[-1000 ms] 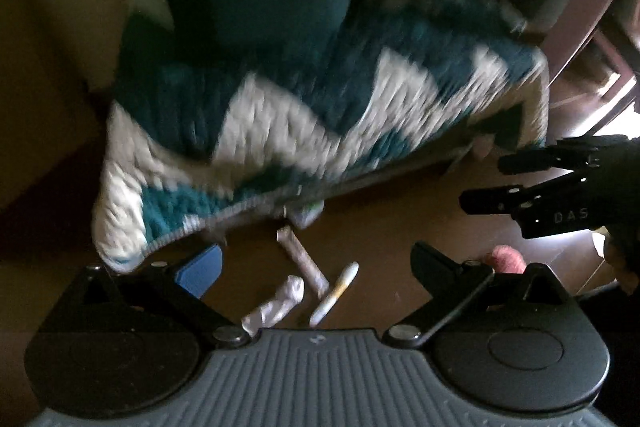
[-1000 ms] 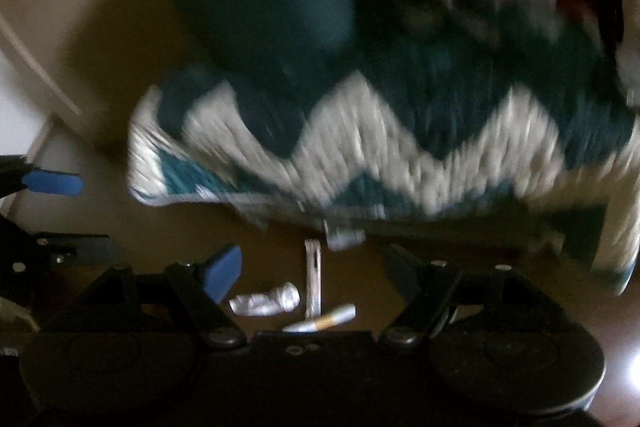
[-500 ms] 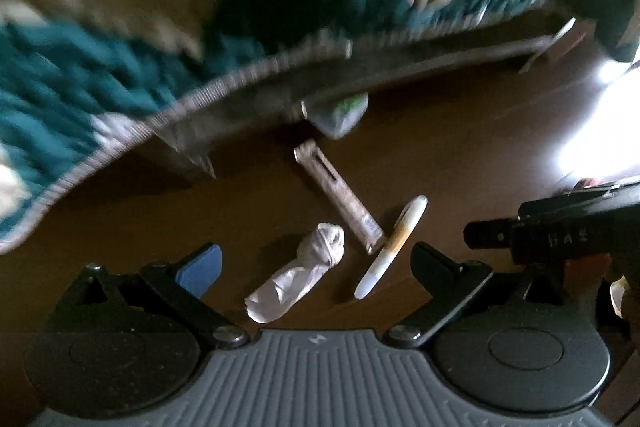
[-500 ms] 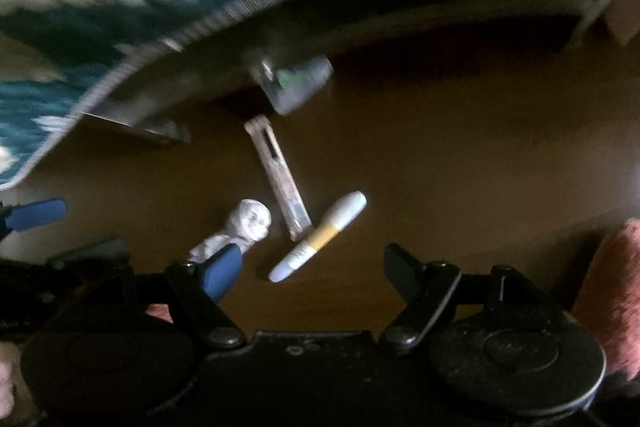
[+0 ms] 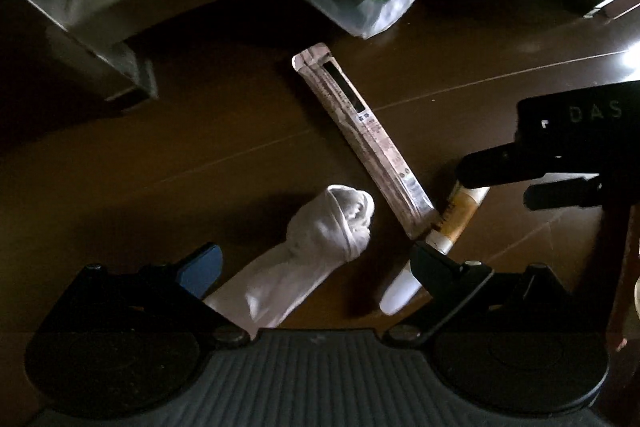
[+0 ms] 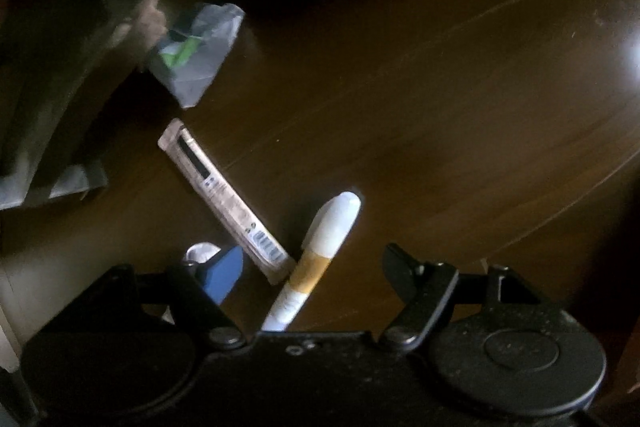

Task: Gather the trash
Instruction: 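Grasp the white-yellow tube with the right tool while the left grasps the white sock, then lift the tube and sock up to the teal wastebasket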

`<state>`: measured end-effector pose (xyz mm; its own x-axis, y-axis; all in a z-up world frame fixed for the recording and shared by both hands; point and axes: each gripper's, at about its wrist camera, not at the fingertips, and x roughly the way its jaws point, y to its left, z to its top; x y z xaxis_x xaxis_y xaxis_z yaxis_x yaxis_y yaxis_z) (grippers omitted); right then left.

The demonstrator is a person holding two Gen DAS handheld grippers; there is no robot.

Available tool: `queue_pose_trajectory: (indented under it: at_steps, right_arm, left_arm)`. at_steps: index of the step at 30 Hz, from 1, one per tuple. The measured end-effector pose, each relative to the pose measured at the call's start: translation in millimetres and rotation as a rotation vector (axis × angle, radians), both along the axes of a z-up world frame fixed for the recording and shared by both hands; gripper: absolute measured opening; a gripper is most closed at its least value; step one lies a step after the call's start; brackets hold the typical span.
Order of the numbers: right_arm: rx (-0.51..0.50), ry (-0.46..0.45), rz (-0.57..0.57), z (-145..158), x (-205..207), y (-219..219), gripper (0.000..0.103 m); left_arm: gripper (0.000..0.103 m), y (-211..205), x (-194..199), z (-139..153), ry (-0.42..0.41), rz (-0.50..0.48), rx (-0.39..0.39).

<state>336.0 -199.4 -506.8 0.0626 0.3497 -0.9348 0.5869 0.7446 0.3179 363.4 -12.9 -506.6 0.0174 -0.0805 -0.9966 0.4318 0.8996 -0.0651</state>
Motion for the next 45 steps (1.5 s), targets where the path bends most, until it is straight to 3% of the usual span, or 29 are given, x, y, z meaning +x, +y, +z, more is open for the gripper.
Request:
queue_pose_trajectory:
  at_steps: [1, 3, 7, 11, 14, 16, 18, 19, 27, 32, 37, 45]
  right_arm:
    - [0.006, 0.007, -0.008, -4.5, 1.4, 2.3, 0.072]
    - [0.004, 0.023, -0.008, -11.3, 5.8, 7.7, 0.046]
    - [-0.005, 0.051, -0.018, -21.5, 8.3, 13.8, 0.044]
    - [-0.017, 0.064, -0.023, -28.2, 5.3, 13.0, 0.025]
    - [-0.02, 0.057, -0.016, -29.3, 0.6, 9.8, 0.023]
    - [-0.019, 0.047, -0.004, -29.6, -0.3, 9.5, 0.023]
    - [-0.032, 0.042, 0.016, -28.5, 0.3, 10.1, 0.022]
    - [-0.039, 0.034, 0.032, -27.5, 1.2, 12.2, 0.022]
    - [-0.08, -0.076, 0.19, 16.2, -1.1, 14.1, 0.021]
    - [-0.136, -0.172, 0.239, 66.2, -10.1, 10.1, 0.021]
    - [-0.194, -0.287, 0.287, 130.2, -20.6, 14.1, 0.021]
    - [-0.229, -0.52, 0.325, 282.3, -55.1, -0.9, 0.021]
  left_arm:
    - [0.101, 0.0, 0.9, -5.1, 0.001, -0.003, -0.002]
    - [0.1, -0.3, 2.4, -12.5, 0.005, -0.006, -0.004]
    - [0.1, 3.2, 4.6, -24.2, 0.018, 0.012, -0.012]
    - [0.084, 6.6, 8.0, -33.1, 0.037, 0.028, -0.024]
    - [0.082, 4.2, 7.6, -33.1, 0.026, 0.011, -0.02]
    - [0.07, 3.9, 9.1, -30.7, 0.011, 0.019, -0.006]
    - [0.038, 3.2, 9.6, -26.9, -0.005, 0.026, 0.016]
    - [0.031, 3.2, 10.5, -26.1, -0.002, 0.027, 0.026]
    - [0.024, 14.3, 21.5, -3.8, 0.014, 0.104, 0.047]
    - [0.024, 10.5, 21.8, 46.2, -0.034, 0.097, 0.038]
    - [0.024, 5.9, 14.8, 130.4, -0.105, 0.083, -0.001]
    - [0.024, -11.0, -28.7, 284.2, -0.28, 0.045, -0.067]
